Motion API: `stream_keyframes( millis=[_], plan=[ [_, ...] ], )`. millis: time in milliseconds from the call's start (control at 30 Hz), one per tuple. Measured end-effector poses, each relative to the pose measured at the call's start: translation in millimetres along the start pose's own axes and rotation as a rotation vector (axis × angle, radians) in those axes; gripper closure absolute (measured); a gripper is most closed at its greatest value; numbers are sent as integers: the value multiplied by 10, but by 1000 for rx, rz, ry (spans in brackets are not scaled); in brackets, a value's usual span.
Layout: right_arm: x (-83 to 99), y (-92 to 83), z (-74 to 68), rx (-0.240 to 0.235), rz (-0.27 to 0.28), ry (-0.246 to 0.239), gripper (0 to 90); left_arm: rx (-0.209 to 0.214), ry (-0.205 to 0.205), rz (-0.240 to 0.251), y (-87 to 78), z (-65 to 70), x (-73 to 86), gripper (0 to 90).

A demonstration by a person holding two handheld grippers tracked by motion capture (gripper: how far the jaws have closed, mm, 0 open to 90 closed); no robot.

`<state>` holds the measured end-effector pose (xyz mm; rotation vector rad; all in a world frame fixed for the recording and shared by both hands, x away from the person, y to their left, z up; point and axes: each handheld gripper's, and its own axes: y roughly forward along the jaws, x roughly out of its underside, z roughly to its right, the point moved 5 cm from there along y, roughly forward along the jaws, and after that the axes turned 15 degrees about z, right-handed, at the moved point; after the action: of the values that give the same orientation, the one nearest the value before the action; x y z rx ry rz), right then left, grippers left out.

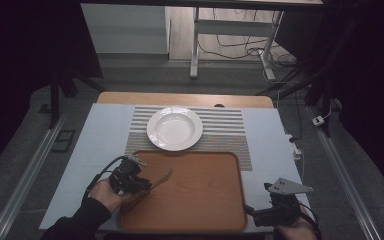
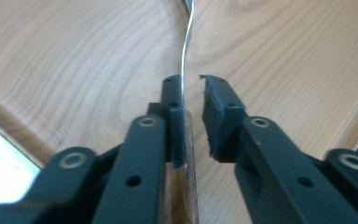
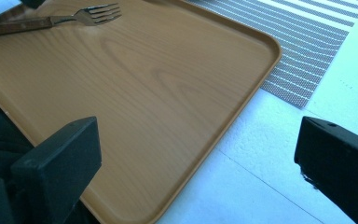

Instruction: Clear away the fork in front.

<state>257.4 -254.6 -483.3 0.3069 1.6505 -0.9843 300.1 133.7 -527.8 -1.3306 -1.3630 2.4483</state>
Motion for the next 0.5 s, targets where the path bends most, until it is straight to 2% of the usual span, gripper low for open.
stream_keyframes(
  millis=[133, 333, 500],
  plan=[
    [5, 13, -6, -7, -9, -1, 9, 11, 17, 20, 14, 5, -70, 885],
    [12, 25, -16, -10, -24, -16, 9, 29, 15, 53, 54, -20, -182, 888],
    [18, 35, -22, -13, -34, -23, 10, 36, 11, 59, 123, -60, -233, 888]
  ],
)
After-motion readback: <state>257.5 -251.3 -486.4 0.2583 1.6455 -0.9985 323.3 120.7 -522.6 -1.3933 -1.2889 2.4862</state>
